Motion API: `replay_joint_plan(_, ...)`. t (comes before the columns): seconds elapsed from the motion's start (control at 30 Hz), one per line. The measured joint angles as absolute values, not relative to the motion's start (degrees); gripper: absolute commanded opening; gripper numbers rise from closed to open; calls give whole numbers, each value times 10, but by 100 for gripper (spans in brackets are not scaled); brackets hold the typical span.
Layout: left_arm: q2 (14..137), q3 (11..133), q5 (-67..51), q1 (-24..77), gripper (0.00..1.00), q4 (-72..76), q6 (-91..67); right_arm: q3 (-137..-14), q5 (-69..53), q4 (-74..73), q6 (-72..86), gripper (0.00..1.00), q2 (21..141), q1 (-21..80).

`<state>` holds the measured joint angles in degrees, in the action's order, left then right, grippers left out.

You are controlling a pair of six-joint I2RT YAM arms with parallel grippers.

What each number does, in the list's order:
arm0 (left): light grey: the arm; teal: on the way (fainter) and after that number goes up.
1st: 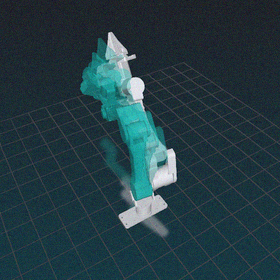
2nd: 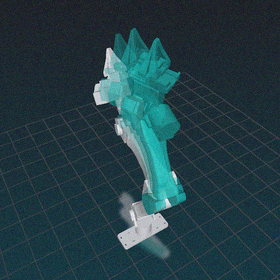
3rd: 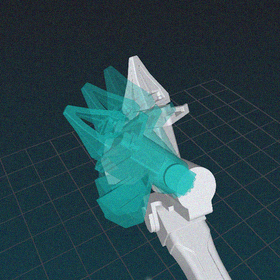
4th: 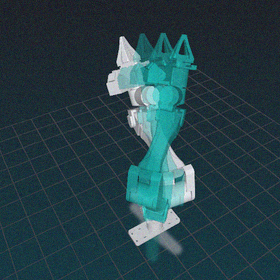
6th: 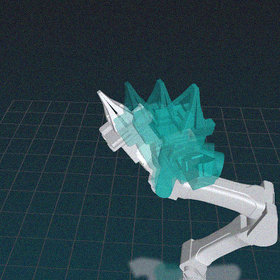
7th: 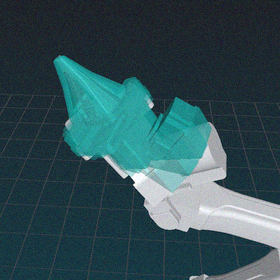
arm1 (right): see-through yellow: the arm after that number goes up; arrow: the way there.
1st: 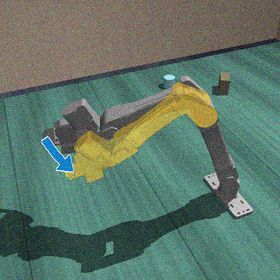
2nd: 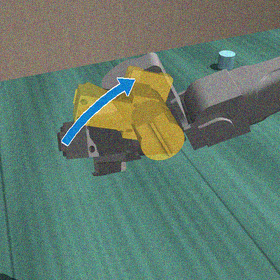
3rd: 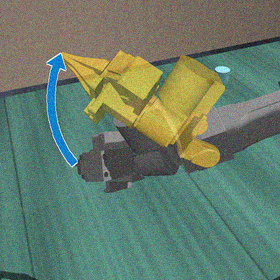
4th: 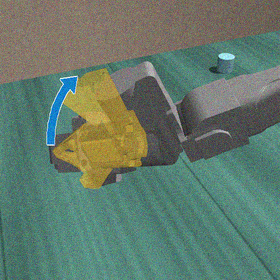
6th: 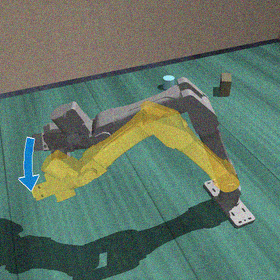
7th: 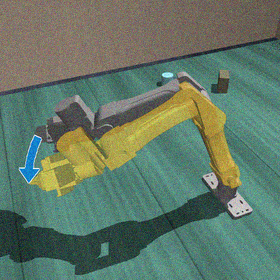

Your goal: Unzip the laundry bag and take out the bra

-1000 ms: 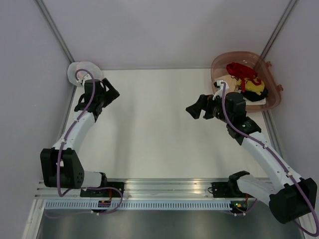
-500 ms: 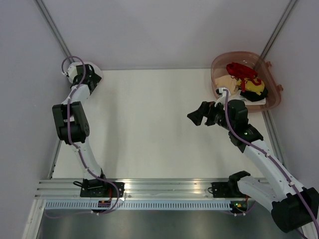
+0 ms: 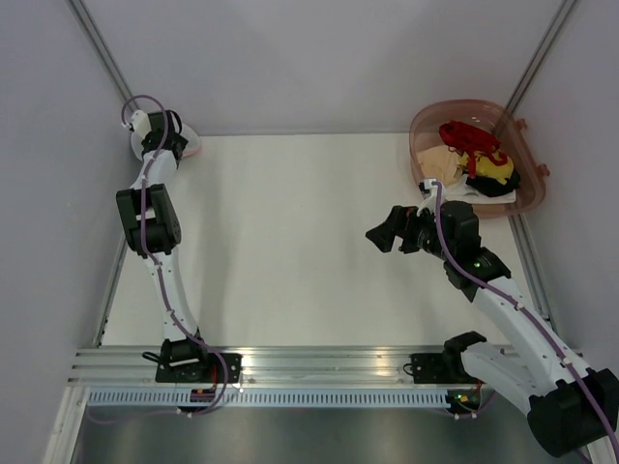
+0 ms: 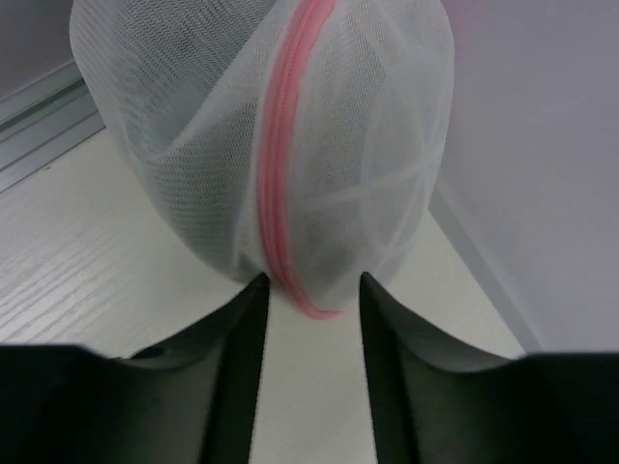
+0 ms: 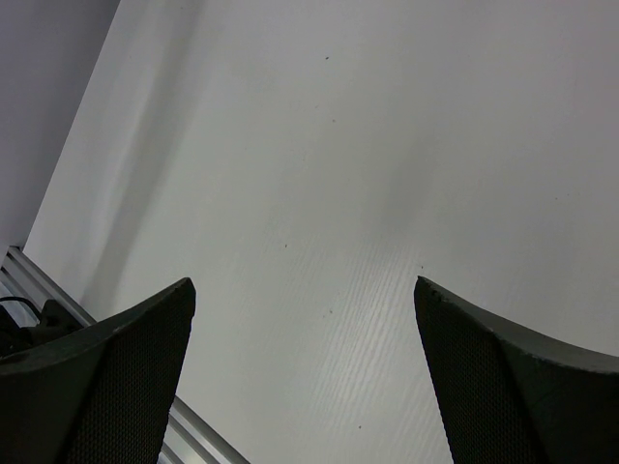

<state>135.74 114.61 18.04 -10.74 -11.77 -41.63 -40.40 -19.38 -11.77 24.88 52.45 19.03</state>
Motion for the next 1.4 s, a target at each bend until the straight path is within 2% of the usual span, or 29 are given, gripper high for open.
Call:
replay_joint_plan(0.03, 1366, 1153, 177, -108, 38, -117, -411, -404, -193, -119, 249, 98, 524, 190)
replay_joint_plan(0.13, 1381, 1159, 174, -110, 40, -118, -405, -404, -190, -122, 249, 98, 524, 190)
replay_joint_plan(0.2, 1383, 1159, 175, -112, 34, -123, -404, -404, -190, -123, 249, 98, 524, 190)
replay_joint_plan(0.23, 1383, 1159, 174, -113, 12, -123, -404, -404, -190, -123, 249, 98, 525, 190)
replay_joint_plan(0.27, 1383, 1159, 174, -115, 2, -123, -404, -404, -191, -123, 249, 98, 525, 190)
replay_joint_plan(0.47, 1384, 1168, 105, -122, 2, -123, -391, -404, -192, -123, 249, 98, 531, 190)
replay_joint_plan(0.7, 1380, 1163, -121, -125, 2, -107, -411, -405, -170, -96, 251, 98, 535, 190)
replay_joint_plan(0.87, 1301, 1066, -294, -92, 2, -103, -424, -423, -114, -83, 262, 98, 557, 190)
replay_joint_plan(1.1, 1149, 916, -557, 15, 2, -120, -376, -431, -50, -55, 279, 98, 581, 190)
replay_joint_plan(1.2, 1124, 902, -638, 70, 2, -253, -249, -432, -30, -52, 283, 98, 593, 190)
replay_joint_plan(1.4, 1132, 905, -600, 182, 2, -524, -8, -432, 29, -52, 283, 98, 603, 190)
